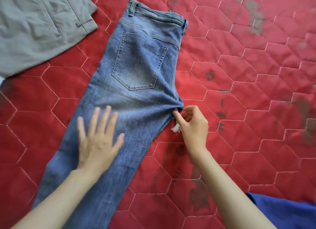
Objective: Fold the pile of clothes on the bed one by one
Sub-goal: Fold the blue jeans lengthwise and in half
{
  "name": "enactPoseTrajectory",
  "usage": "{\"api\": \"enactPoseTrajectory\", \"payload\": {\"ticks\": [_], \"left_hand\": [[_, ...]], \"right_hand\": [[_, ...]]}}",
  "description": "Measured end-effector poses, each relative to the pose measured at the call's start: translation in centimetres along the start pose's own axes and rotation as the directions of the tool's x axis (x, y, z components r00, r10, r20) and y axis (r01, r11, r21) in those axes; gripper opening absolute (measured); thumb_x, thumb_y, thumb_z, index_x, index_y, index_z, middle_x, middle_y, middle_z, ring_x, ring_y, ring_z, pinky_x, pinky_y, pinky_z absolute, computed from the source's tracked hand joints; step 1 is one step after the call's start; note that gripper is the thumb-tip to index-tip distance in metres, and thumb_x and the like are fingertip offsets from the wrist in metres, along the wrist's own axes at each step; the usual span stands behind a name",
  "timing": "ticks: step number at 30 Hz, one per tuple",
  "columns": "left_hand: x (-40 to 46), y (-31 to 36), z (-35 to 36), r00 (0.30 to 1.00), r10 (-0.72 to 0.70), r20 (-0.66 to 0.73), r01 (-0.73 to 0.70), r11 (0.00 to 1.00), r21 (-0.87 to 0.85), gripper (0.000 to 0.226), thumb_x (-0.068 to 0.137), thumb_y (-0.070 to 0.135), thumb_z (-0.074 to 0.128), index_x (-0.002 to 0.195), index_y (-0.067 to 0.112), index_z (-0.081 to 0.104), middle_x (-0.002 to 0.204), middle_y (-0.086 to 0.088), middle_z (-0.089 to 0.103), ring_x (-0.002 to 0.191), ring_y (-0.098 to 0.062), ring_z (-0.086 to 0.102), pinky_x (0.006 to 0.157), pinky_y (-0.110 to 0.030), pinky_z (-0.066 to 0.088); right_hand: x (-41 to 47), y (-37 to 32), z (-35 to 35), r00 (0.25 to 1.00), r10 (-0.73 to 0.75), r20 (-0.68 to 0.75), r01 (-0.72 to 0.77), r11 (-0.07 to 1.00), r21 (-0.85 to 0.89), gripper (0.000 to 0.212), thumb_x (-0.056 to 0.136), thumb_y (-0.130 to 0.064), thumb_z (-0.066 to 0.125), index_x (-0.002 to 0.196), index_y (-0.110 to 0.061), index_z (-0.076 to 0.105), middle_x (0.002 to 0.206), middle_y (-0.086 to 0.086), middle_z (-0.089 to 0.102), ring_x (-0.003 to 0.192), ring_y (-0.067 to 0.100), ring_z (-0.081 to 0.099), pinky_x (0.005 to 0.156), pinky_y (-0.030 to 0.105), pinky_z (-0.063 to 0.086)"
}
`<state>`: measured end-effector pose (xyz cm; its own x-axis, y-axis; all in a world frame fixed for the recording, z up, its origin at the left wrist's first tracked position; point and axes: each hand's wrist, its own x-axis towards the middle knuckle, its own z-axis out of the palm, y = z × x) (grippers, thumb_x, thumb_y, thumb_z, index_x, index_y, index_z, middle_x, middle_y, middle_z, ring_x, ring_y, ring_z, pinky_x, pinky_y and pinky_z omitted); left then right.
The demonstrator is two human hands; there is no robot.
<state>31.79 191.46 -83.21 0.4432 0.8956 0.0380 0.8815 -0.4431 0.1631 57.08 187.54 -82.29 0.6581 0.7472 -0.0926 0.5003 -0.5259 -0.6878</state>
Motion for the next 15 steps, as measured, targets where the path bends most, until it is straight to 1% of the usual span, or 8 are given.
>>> {"api": "enactPoseTrajectory", "payload": {"ticks": [2, 4, 6, 7, 10, 12, 13, 15], "left_hand": [[0.3, 3.2, -0.4, 0.993, 0.108, -0.044, -0.11, 0.993, -0.044, 0.053, 0.086, 0.044, 0.049, 0.125, 0.009, 0.059, 0.13, -0.012, 0.057, 0.121, -0.032, 0.053, 0.104, -0.054, 0.031], [0.5, 6.2, -0.4, 0.99, 0.136, -0.019, -0.137, 0.988, -0.067, 0.048, 0.079, 0.049, 0.064, 0.108, 0.012, 0.065, 0.11, -0.007, 0.063, 0.099, -0.03, 0.06, 0.085, -0.046, 0.042], [0.4, 8.0, -0.3, 0.99, 0.118, 0.07, -0.115, 0.992, -0.056, 0.049, 0.068, 0.053, 0.074, 0.094, 0.013, 0.065, 0.094, -0.005, 0.06, 0.082, -0.028, 0.057, 0.069, -0.042, 0.043], [0.2, 8.3, -0.3, 0.99, 0.105, 0.091, -0.101, 0.993, -0.054, 0.046, 0.066, 0.05, 0.077, 0.088, 0.012, 0.063, 0.087, -0.005, 0.058, 0.075, -0.028, 0.056, 0.063, -0.04, 0.044], [-0.6, 7.9, -0.4, 0.997, 0.032, 0.072, -0.027, 0.997, -0.069, 0.032, 0.068, 0.033, 0.084, 0.074, 0.011, 0.061, 0.07, -0.005, 0.054, 0.06, -0.027, 0.056, 0.045, -0.034, 0.042], [-1.0, 7.5, -1.2, 0.997, 0.001, 0.075, 0.007, 0.995, -0.104, 0.027, 0.069, 0.026, 0.085, 0.069, 0.011, 0.062, 0.063, -0.003, 0.056, 0.056, -0.026, 0.057, 0.039, -0.031, 0.039], [-1.1, 7.3, -1.8, 0.996, -0.025, 0.087, 0.038, 0.987, -0.156, 0.026, 0.07, 0.025, 0.084, 0.068, 0.012, 0.062, 0.061, -0.002, 0.057, 0.055, -0.026, 0.058, 0.04, -0.031, 0.039], [-1.1, 7.0, -3.3, 0.983, -0.134, 0.127, 0.169, 0.933, -0.318, 0.025, 0.075, 0.029, 0.079, 0.066, 0.015, 0.061, 0.059, 0.005, 0.058, 0.056, -0.022, 0.057, 0.048, -0.03, 0.039]], "right_hand": [[-0.9, -0.1, 0.1, 0.999, 0.05, -0.003, -0.05, 0.996, -0.08, 0.022, 0.081, -0.041, 0.072, 0.085, -0.024, 0.059, 0.079, -0.01, 0.065, 0.075, 0.009, 0.062, 0.066, 0.031, 0.046], [-1.4, -0.2, 0.0, 0.994, 0.107, -0.005, -0.107, 0.984, -0.143, 0.017, 0.082, -0.039, 0.069, 0.085, -0.025, 0.061, 0.084, -0.01, 0.064, 0.08, 0.011, 0.061, 0.066, 0.03, 0.042], [-1.7, -0.3, 0.0, 0.988, 0.151, 0.01, -0.147, 0.972, -0.183, 0.011, 0.082, -0.035, 0.066, 0.085, -0.025, 0.062, 0.085, -0.009, 0.062, 0.082, 0.012, 0.06, 0.064, 0.029, 0.038], [-1.8, -0.4, -0.1, 0.986, 0.165, 0.02, -0.159, 0.969, -0.19, 0.009, 0.082, -0.033, 0.065, 0.085, -0.025, 0.062, 0.085, -0.009, 0.062, 0.083, 0.013, 0.059, 0.064, 0.03, 0.036], [-2.0, -0.5, -0.2, 0.984, 0.177, 0.025, -0.167, 0.962, -0.216, 0.007, 0.083, -0.031, 0.061, 0.087, -0.025, 0.061, 0.086, -0.008, 0.061, 0.086, 0.014, 0.058, 0.063, 0.03, 0.032], [-2.2, -0.7, -0.3, 0.984, 0.175, 0.02, -0.166, 0.962, -0.217, 0.008, 0.085, -0.031, 0.06, 0.087, -0.024, 0.062, 0.086, -0.008, 0.062, 0.085, 0.015, 0.059, 0.064, 0.03, 0.033], [-2.4, -0.9, -0.5, 0.982, 0.189, 0.015, -0.182, 0.964, -0.193, 0.008, 0.085, -0.031, 0.06, 0.087, -0.024, 0.063, 0.084, -0.008, 0.064, 0.084, 0.014, 0.06, 0.065, 0.03, 0.036], [-2.7, -1.5, -0.8, 0.971, 0.239, -0.007, -0.239, 0.969, -0.07, 0.008, 0.084, -0.03, 0.062, 0.087, -0.023, 0.065, 0.078, -0.01, 0.068, 0.08, 0.012, 0.063, 0.071, 0.032, 0.044]]}}
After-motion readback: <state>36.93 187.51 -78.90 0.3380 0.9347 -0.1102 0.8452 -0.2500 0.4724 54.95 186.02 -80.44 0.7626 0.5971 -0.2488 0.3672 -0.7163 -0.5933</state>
